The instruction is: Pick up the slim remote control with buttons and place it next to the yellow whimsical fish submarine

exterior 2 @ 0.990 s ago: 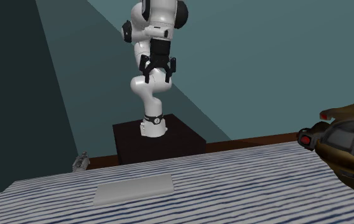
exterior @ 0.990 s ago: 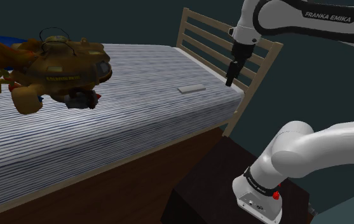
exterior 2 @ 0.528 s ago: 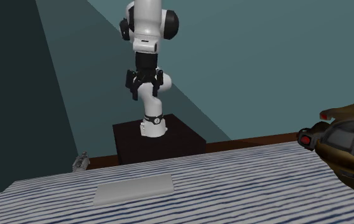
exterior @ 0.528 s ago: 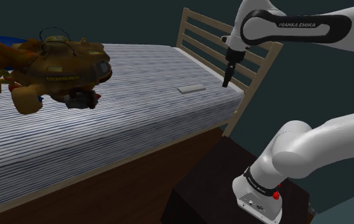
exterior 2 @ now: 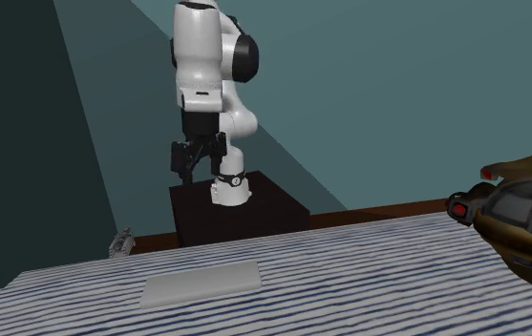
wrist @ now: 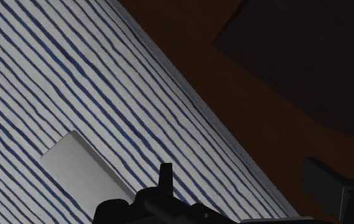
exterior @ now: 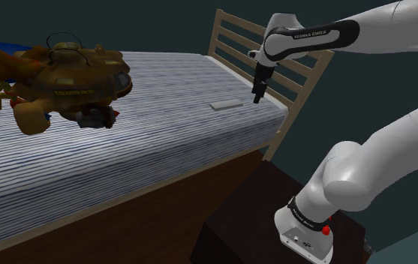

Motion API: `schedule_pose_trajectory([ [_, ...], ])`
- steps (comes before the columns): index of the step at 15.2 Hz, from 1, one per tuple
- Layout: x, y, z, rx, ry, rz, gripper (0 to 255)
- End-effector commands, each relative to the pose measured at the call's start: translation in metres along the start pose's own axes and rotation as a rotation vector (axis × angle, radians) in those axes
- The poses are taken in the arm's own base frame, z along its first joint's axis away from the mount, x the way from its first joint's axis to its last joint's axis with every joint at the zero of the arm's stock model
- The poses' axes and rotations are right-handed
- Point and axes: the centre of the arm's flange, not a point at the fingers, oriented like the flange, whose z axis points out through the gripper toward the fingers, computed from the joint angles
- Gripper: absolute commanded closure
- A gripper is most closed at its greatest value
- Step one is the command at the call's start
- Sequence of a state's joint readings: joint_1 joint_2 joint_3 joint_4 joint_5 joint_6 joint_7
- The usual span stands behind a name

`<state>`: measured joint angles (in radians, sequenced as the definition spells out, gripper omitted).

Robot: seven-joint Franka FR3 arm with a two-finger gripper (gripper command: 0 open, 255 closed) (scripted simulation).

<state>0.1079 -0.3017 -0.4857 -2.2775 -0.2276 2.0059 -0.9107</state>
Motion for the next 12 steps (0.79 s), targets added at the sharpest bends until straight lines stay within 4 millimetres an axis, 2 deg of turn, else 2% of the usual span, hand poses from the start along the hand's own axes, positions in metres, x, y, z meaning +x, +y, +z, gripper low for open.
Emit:
schedule_pose_trajectory([
  [1,0.008,0.021,0.013,-0.001,0.010,-0.073,0],
  [6,0.034,0.070,0.048,0.003,0.033,-0.242,0],
  [12,0.076,0.122,0.089,0.007,0.062,-0.445,0],
])
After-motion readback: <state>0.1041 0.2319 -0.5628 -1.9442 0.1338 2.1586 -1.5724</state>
